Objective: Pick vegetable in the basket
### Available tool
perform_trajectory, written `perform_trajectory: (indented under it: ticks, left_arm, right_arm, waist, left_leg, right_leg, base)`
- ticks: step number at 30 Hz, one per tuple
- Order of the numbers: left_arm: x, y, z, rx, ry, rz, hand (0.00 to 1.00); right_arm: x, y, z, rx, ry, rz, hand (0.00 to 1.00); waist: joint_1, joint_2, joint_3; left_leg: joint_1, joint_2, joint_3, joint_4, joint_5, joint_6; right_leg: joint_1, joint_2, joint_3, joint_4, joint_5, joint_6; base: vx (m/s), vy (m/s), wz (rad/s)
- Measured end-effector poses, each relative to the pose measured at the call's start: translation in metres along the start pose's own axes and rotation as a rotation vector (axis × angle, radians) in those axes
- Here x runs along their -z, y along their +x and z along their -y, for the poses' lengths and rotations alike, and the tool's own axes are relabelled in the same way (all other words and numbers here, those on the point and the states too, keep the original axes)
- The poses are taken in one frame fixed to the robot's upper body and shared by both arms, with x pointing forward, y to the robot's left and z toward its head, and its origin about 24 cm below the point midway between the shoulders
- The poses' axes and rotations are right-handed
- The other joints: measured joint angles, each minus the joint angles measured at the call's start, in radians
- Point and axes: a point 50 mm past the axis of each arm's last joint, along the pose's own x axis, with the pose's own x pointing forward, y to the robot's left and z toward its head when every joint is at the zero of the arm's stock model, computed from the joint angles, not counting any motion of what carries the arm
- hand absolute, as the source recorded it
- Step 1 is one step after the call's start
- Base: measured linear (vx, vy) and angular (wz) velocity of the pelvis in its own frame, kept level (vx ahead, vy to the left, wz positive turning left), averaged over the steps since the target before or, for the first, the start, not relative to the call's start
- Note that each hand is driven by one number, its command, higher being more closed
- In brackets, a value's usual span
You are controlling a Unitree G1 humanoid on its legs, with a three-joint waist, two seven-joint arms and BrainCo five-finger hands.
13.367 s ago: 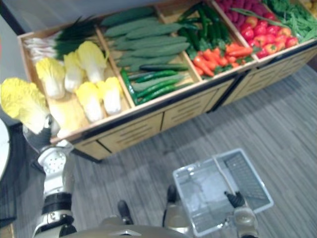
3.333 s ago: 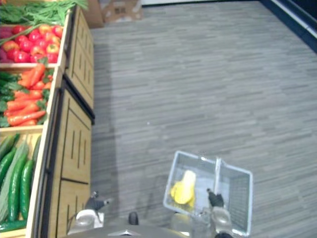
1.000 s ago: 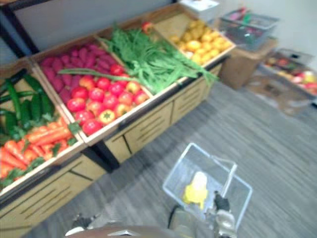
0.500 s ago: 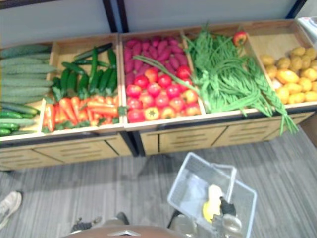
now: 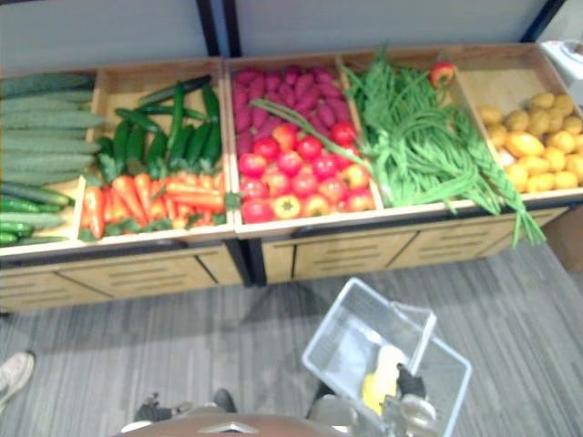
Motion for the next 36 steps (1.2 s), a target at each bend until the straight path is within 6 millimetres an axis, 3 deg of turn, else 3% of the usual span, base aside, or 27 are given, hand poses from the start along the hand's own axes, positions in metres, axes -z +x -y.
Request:
perform_trajectory:
  ticks: [6, 9, 11, 14, 15, 23, 28, 32, 36]
  left_arm:
    - [-0.009, 0.002, -0.003, -0.047, -0.192, 0.005, 0.00]
    - [-0.036, 0.001, -0.014, -0.163, -0.351, 0.128, 0.00]
    - [-0.060, -0.003, -0.032, -0.291, -0.442, 0.229, 0.00]
    - [-0.107, -0.025, -0.073, -0.520, -0.548, 0.465, 0.00]
    - [-0.130, -0.041, -0.089, -0.628, -0.526, 0.590, 0.00]
    - [-0.198, -0.094, -0.140, -0.983, -0.353, 0.933, 0.00]
    - [-0.207, -0.089, -0.159, -1.054, -0.077, 0.940, 0.00]
    - [-0.218, -0.075, -0.163, -0.993, 0.118, 0.903, 0.00]
    - [-0.243, -0.068, -0.166, -0.898, 0.388, 0.906, 0.00]
  right_arm:
    - [0.000, 0.000, -0.001, -0.006, 0.001, 0.001, 1.00]
    - [0.000, 0.000, -0.001, -0.003, 0.003, 0.010, 1.00]
    - [0.000, -0.001, 0.000, 0.005, 0.003, 0.015, 1.00]
    - [0.001, -0.001, 0.001, 0.023, 0.003, 0.021, 1.00]
    - [0.002, -0.002, 0.004, 0.030, 0.005, 0.021, 1.00]
    - [0.004, -0.003, 0.009, 0.039, -0.001, 0.030, 1.00]
    - [0.005, -0.004, 0.009, 0.037, -0.010, 0.034, 1.00]
    - [0.004, -0.004, 0.008, 0.031, -0.022, 0.042, 1.00]
    - [-0.001, -0.003, 0.006, 0.018, -0.040, 0.067, 1.00]
  waist:
    - [0.005, 0.000, -0.002]
    - [0.006, 0.000, -0.002]
    - [0.006, 0.002, -0.003]
    - [0.010, 0.010, -0.008]
    - [0.010, 0.017, -0.015]
    - [0.007, 0.038, -0.044]
    - [-0.009, 0.043, -0.068]
    - [-0.014, 0.042, -0.069]
    - [-0.017, 0.042, -0.069]
  left_leg:
    - [0.003, 0.003, 0.018, 0.000, -0.008, 0.000]
    - [0.002, 0.002, 0.012, 0.000, -0.008, 0.001]
    - [0.001, 0.002, 0.010, 0.000, -0.009, 0.002]
    - [-0.001, 0.001, 0.005, 0.000, -0.011, 0.006]
    - [-0.002, -0.001, -0.001, 0.000, -0.012, 0.007]
    - [0.000, 0.002, -0.006, 0.030, -0.034, 0.018]
    - [-0.003, 0.008, 0.022, 0.051, -0.053, 0.014]
    - [-0.003, 0.008, 0.048, 0.052, -0.054, 0.013]
    - [-0.013, 0.007, 0.073, 0.057, -0.054, 0.013]
  right_leg:
    - [-0.017, 0.011, 0.035, -0.004, 0.000, 0.000]
    - [-0.017, 0.011, 0.037, -0.007, 0.000, 0.000]
    - [-0.017, 0.011, 0.038, -0.008, 0.000, 0.000]
    - [-0.017, 0.009, 0.037, -0.009, 0.000, 0.000]
    - [-0.016, 0.007, 0.037, -0.008, 0.000, 0.000]
    - [-0.013, 0.004, 0.062, 0.001, 0.000, 0.000]
    - [-0.032, 0.011, 0.102, 0.001, 0.003, -0.003]
    - [-0.048, 0.015, 0.132, -0.004, 0.017, -0.005]
    - [-0.070, 0.019, 0.158, -0.018, 0.035, -0.009]
  base:
    - [0.02, -0.042, -0.16]
    - [0.03, -0.024, -0.02]
    - [0.00, 0.000, 0.00]
    - [0.00, -0.008, 0.02]
    - [-0.01, -0.020, 0.07]
    - [-0.03, -0.018, -0.03]
    - [-0.07, -0.036, -0.20]
    - [-0.05, -0.029, -0.22]
    - [-0.04, -0.031, -0.21]
